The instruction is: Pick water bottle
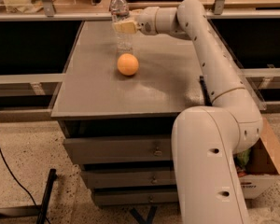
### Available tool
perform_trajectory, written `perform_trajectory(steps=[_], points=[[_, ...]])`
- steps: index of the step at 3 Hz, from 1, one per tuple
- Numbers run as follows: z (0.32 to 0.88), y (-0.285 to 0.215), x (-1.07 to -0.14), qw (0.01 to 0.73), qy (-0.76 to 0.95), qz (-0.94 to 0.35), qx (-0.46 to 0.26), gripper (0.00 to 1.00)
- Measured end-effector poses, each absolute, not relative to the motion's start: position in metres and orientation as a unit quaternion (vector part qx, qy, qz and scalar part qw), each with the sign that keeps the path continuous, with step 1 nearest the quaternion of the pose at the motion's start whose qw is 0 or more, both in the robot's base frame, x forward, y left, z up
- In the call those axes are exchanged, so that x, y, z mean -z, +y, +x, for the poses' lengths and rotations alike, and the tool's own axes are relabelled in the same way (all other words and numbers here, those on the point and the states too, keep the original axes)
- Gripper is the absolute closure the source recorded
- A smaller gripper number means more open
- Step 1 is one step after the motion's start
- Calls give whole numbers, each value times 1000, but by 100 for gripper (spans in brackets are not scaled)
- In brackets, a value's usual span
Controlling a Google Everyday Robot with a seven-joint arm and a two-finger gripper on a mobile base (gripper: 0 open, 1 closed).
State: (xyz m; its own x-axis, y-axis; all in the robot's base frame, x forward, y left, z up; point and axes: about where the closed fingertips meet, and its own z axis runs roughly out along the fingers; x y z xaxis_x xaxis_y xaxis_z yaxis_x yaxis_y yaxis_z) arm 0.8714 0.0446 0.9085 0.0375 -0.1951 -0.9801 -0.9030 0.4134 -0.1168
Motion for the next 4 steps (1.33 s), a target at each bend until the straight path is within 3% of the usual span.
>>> perform_trajectory(steps=[1,2,4], points=[[865,44,-927,573,614,-439,-318,88],[858,46,-954,587,599,-440,-321,100],[850,49,-976,602,576,-444,-330,100]])
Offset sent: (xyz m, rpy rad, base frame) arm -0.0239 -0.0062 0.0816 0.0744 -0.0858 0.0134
